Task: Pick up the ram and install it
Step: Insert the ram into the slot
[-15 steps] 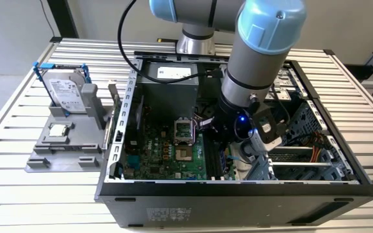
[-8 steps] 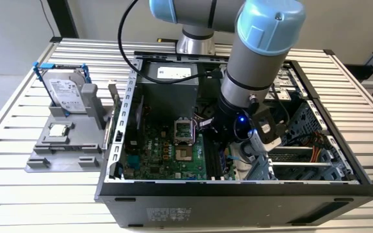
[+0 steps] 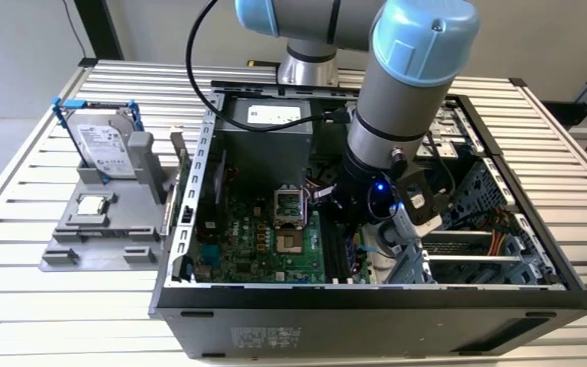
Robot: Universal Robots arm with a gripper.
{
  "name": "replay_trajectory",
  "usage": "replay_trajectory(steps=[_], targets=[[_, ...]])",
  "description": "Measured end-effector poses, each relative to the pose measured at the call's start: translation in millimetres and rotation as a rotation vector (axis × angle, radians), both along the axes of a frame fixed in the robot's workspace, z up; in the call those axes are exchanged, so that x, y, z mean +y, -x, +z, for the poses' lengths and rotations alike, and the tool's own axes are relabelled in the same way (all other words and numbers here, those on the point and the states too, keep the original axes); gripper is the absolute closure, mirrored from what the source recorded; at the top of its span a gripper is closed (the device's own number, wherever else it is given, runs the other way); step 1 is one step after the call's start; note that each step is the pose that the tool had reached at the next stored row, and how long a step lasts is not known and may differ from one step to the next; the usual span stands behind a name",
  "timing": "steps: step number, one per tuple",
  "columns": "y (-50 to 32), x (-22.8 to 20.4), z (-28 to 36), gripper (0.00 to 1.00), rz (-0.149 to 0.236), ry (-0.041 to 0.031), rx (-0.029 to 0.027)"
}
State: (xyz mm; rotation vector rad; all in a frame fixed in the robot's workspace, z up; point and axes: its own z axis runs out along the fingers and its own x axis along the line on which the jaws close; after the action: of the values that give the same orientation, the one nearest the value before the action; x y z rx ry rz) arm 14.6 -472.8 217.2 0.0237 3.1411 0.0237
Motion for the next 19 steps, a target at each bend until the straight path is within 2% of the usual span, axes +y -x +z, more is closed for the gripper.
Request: replay_trajectory(steps=[9, 19], targets=[[0.1, 0.0, 0.0, 1.0, -0.004, 0.0, 0.0001], [0.7, 0.0, -1.6, 1.0, -0.038, 0.0001, 0.0001]])
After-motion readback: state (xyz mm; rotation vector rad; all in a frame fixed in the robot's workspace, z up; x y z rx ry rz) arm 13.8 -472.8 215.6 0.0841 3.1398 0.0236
